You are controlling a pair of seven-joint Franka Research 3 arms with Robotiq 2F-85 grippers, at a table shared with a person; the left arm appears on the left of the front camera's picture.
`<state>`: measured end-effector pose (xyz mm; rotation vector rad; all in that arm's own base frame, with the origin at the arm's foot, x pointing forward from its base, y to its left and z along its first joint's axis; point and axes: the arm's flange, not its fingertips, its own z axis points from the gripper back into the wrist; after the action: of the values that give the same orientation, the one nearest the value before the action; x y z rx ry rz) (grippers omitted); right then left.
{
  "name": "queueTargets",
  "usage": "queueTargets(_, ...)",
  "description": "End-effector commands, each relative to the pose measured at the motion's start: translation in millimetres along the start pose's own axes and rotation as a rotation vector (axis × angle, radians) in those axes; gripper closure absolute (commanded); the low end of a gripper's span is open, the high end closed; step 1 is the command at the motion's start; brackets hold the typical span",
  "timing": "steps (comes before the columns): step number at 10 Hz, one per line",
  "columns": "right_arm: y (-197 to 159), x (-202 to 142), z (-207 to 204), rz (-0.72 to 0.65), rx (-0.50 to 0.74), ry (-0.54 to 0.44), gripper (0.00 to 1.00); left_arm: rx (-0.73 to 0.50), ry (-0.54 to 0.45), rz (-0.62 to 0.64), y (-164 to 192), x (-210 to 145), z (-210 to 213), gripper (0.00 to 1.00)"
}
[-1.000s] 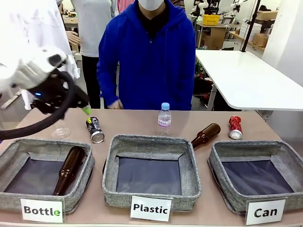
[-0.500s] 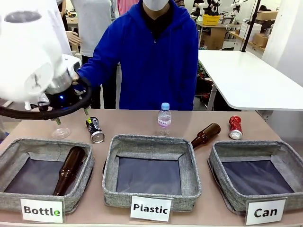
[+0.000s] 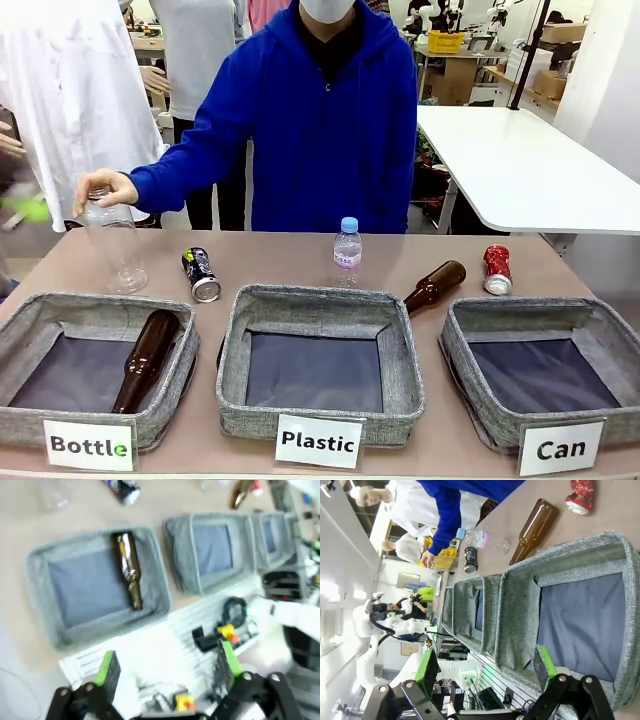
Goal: Sort the can waste into the basket.
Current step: Pick up the can waste from the table and place it in the right Fabric basket.
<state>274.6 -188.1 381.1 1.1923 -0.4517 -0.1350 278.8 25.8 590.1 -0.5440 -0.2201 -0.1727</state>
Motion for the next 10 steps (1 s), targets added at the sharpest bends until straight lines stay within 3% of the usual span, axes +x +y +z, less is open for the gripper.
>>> queueTargets(1,-0.1,3.4,0.7,0.025,0.019,-0.018,0.0,0.0,0.018,0.063,56.4,11.2,41.9,0.0)
queueTargets(3,-0.1,3.4,0.7,0.025,0.019,-0.018,0.0,-0.076,-0.015,0.179,111.2,10.2,80.2,0.0)
queueTargets(5,-0.1,3.4,0.7,0.025,0.019,-0.018,0.0,-0.198,-0.029,0.292,141.2,15.4,78.4,0.0)
queueTargets(8,-0.1,3.4,0.7,0.025,0.019,-0.018,0.0,-0.186,-0.002,0.335,123.9,51.7,56.5,0.0)
queueTargets(10,-0.1,3.4,0.7,0.025,0.019,-0.018,0.0,-0.109,0.089,0.336,91.6,96.6,31.1,0.0)
